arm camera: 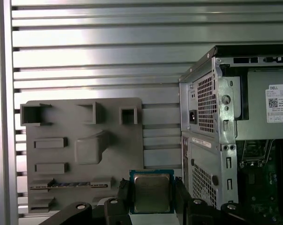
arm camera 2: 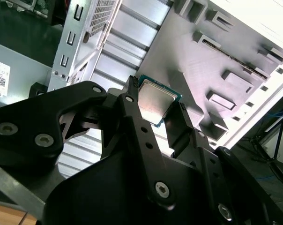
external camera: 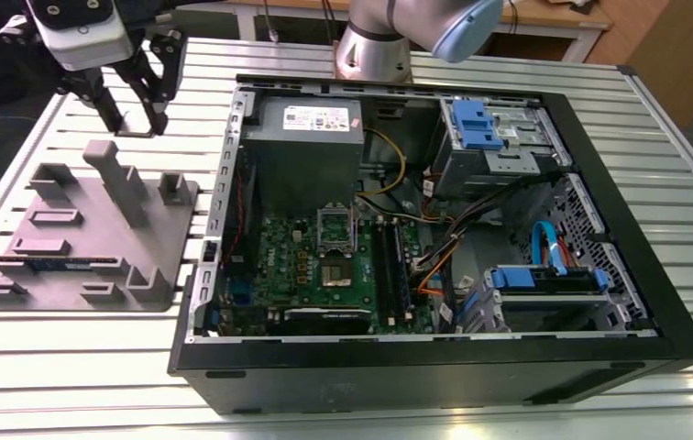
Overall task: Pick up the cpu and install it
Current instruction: 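Pick up the cpu and move it towards the insertion slot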
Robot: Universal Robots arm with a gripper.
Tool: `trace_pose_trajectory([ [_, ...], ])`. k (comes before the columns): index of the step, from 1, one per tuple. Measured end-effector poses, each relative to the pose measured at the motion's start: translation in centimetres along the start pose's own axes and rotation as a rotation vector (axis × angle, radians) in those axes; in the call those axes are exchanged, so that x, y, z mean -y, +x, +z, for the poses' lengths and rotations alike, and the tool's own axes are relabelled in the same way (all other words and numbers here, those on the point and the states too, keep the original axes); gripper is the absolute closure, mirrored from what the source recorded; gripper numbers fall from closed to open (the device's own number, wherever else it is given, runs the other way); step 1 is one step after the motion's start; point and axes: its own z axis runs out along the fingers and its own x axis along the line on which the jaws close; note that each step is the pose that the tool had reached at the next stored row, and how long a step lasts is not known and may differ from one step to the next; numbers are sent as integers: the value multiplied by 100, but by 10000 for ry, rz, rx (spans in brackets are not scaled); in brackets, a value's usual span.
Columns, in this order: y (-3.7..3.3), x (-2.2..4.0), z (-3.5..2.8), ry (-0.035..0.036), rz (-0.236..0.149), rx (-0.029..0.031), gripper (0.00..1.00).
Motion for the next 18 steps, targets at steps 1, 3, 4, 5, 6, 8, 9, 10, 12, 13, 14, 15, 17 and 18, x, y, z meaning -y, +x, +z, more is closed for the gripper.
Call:
trace_pose_trajectory([
  [1,-13,-1,0,0,1,0,53],
  [3,-37,-2,1,0,1,1,53],
  [4,-49,-3,1,0,1,0,53],
  [5,-62,-4,2,0,1,0,53],
  [6,-73,-4,3,0,0,1,53],
  [8,-95,-5,3,0,0,0,53],
  [9,-106,-6,4,0,0,0,53],
  [10,-116,-7,4,-1,0,1,53],
  [12,-136,-8,4,0,0,0,53],
  [13,-145,-8,5,0,0,0,53],
  [14,-155,-9,5,0,0,1,53],
  [15,-165,-9,6,-1,0,1,53],
  [17,-185,-11,6,0,0,0,53],
  [18,-195,-11,7,0,0,0,53],
])
